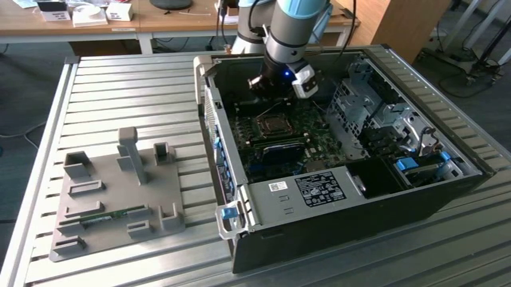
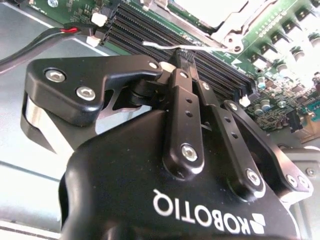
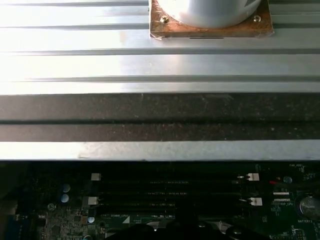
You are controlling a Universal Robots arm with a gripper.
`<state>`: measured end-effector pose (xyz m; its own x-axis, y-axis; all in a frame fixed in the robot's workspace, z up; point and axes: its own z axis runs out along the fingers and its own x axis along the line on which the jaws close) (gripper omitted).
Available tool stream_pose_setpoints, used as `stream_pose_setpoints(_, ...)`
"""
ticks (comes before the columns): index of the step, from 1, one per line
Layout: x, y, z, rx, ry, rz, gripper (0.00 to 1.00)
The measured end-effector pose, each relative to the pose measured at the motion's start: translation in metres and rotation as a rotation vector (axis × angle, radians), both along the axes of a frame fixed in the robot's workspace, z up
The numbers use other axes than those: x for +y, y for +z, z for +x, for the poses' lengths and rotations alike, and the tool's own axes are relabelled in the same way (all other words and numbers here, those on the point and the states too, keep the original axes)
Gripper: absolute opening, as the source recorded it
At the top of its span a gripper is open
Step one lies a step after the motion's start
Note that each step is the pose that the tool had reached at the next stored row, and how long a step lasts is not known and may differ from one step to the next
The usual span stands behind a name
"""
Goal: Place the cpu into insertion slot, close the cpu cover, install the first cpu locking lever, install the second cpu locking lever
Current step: 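Install the first cpu locking lever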
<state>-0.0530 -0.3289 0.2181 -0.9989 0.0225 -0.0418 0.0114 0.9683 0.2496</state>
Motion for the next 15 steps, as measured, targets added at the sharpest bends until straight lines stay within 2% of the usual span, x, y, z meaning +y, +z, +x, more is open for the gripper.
stream_pose_setpoints(7, 0.0000, 0.0058, -0.0003, -0.0006, 0.000, 0.0000, 0.11)
stream_pose_setpoints(15, -0.0002, 0.0073, -0.0014, -0.0031, 0.000, 0.0000, 0.11)
